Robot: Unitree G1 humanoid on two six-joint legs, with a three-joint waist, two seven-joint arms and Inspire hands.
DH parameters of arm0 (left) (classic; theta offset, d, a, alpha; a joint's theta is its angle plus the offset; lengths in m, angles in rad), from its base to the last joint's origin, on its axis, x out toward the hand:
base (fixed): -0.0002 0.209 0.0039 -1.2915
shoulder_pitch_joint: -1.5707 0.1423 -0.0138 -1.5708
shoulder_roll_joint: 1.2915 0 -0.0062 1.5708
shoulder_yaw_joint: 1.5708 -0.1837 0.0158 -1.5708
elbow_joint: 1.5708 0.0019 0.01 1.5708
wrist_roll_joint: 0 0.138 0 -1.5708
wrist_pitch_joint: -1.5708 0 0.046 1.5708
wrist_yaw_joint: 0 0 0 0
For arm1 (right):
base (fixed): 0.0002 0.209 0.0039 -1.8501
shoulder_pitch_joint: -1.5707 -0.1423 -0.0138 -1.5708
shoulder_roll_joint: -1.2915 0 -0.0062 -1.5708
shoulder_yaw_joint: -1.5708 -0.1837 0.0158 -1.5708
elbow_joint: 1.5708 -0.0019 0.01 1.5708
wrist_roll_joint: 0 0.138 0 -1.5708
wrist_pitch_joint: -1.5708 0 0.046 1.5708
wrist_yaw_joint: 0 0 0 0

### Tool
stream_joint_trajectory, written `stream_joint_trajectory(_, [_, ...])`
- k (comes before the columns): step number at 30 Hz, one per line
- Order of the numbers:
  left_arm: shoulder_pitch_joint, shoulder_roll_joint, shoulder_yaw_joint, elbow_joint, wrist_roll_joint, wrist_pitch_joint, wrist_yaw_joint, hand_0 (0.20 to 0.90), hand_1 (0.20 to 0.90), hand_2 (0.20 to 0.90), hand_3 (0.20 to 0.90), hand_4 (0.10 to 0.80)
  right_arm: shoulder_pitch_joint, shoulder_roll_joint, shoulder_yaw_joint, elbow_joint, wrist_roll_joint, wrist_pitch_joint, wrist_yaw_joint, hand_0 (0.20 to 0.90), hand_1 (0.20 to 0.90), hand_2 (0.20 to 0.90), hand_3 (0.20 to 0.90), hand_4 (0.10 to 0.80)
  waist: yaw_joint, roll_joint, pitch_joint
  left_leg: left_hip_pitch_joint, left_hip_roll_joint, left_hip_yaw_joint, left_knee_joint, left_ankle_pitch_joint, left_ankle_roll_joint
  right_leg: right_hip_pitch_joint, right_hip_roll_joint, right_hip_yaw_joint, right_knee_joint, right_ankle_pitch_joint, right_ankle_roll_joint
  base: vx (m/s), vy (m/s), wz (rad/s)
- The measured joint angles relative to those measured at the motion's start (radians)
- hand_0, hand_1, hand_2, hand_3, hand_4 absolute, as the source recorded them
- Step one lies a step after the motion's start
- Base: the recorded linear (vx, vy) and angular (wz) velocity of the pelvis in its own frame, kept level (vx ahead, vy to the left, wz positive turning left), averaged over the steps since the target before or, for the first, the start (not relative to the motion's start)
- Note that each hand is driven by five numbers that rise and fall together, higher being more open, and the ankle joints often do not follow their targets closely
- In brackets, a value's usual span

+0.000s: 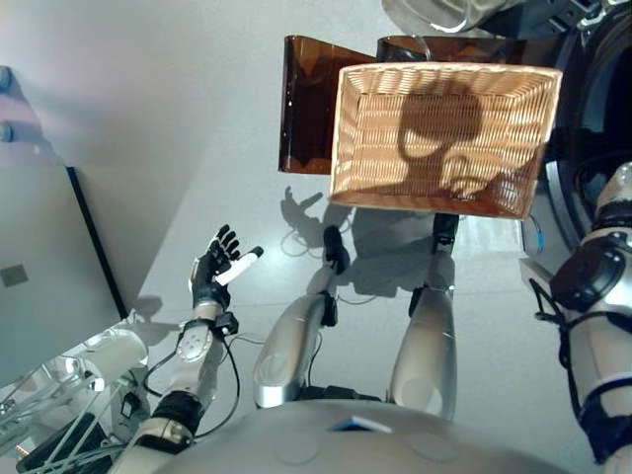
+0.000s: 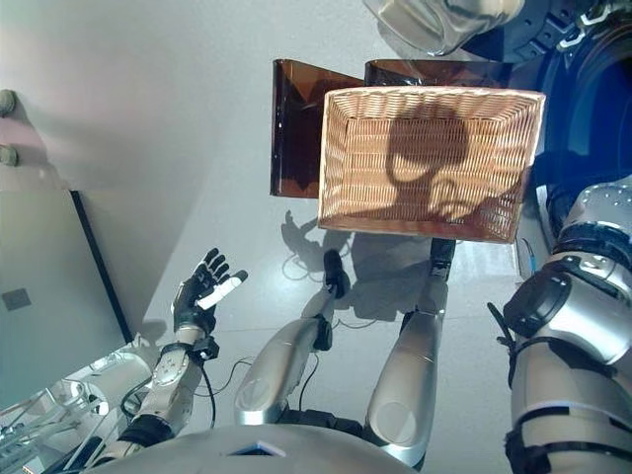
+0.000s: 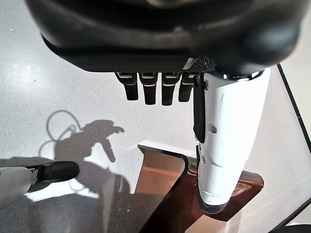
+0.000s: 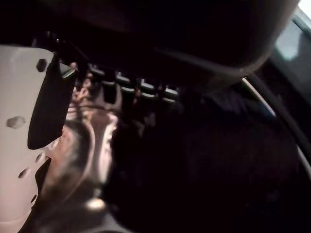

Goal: Pick up the clothes and place them into the washing machine

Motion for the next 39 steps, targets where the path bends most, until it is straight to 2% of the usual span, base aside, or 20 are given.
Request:
stream_joint_trajectory(4, [0.004,0.001,0.008,0.003,0.008,-0.002,0.003,0.9,0.9,0.9,0.9,0.8,0.02,0.004,0.01,0.08,-0.075,0.082,-0.02,0.9,0.9,0.9,0.9,0.8,0.0,-0.031,-0.009,0.008,0.0,-0.001,0.001,0.0,0.0,0.008,-0.001,0.0,0.001,0.0,0.0,0.0,0.0,0.0])
stream_joint_trajectory(10, [0.028,0.013,0.056,0.001,0.052,-0.011,0.013,0.9,0.9,0.9,0.9,0.8,0.042,-0.017,0.135,0.283,-0.209,0.238,-0.01,0.9,0.9,0.9,0.9,0.8,0.008,-0.067,-0.025,0.04,-0.001,-0.012,0.002,-0.003,-0.004,0.046,-0.003,-0.005,0.002,-0.008,-0.001,-0.002,0.003,0.02])
stream_joint_trajectory(18, [0.04,0.025,0.089,0.021,0.058,-0.013,0.025,0.9,0.9,0.9,0.9,0.8,0.118,-0.004,0.153,0.277,-0.226,0.285,0.073,0.9,0.9,0.9,0.9,0.8,0.014,-0.078,-0.029,0.079,-0.001,-0.028,0.003,-0.004,-0.005,0.097,-0.005,-0.021,0.001,-0.009,-0.002,0.008,-0.004,0.04])
stream_joint_trajectory(22, [0.043,0.022,0.095,0.022,0.075,-0.013,0.022,0.9,0.9,0.9,0.9,0.8,0.186,0.031,0.217,0.278,-0.342,0.349,0.094,0.9,0.9,0.9,0.9,0.8,0.012,-0.094,-0.032,0.11,0.002,-0.031,0.002,-0.004,-0.006,0.13,-0.004,-0.028,0.0,-0.01,-0.002,0.037,-0.024,-0.01])
stream_joint_trajectory(27, [0.052,0.023,0.144,0.022,0.099,-0.014,0.02,0.9,0.9,0.9,0.9,0.8,0.271,0.086,0.3,0.309,-0.494,0.426,0.14,0.9,0.9,0.9,0.9,0.8,0.013,-0.133,-0.055,0.153,0.006,-0.032,-0.003,-0.011,-0.006,0.172,-0.005,-0.033,-0.002,-0.032,0.002,0.05,-0.022,0.0])
stream_joint_trajectory(30, [0.055,0.023,0.16,0.022,0.102,-0.013,0.02,0.9,0.9,0.9,0.9,0.8,0.306,0.104,0.336,0.323,-0.578,0.461,0.149,0.9,0.9,0.9,0.9,0.8,0.012,-0.145,-0.063,0.174,0.005,-0.04,-0.003,-0.013,-0.005,0.201,-0.008,-0.041,-0.006,-0.033,0.002,0.042,-0.024,0.04])
stream_joint_trajectory(36, [0.066,0.021,0.188,0.031,0.132,-0.008,0.021,0.9,0.9,0.9,0.9,0.8,0.346,0.142,0.376,0.317,-0.695,0.469,0.16,0.9,0.9,0.9,0.9,0.8,0.011,-0.167,-0.079,0.188,0.01,-0.046,-0.003,-0.013,-0.005,0.22,-0.006,-0.05,-0.006,-0.033,0.004,0.038,-0.021,0.03])
stream_joint_trajectory(39, [0.087,0.022,0.2,0.031,0.136,-0.007,0.023,0.9,0.9,0.9,0.9,0.8,0.387,0.177,0.454,0.282,-0.774,0.47,0.158,0.9,0.9,0.9,0.9,0.8,0.012,-0.186,-0.103,0.211,0.014,-0.046,-0.003,-0.023,-0.009,0.242,-0.002,-0.054,-0.007,-0.047,0.002,0.018,-0.013,-0.02])
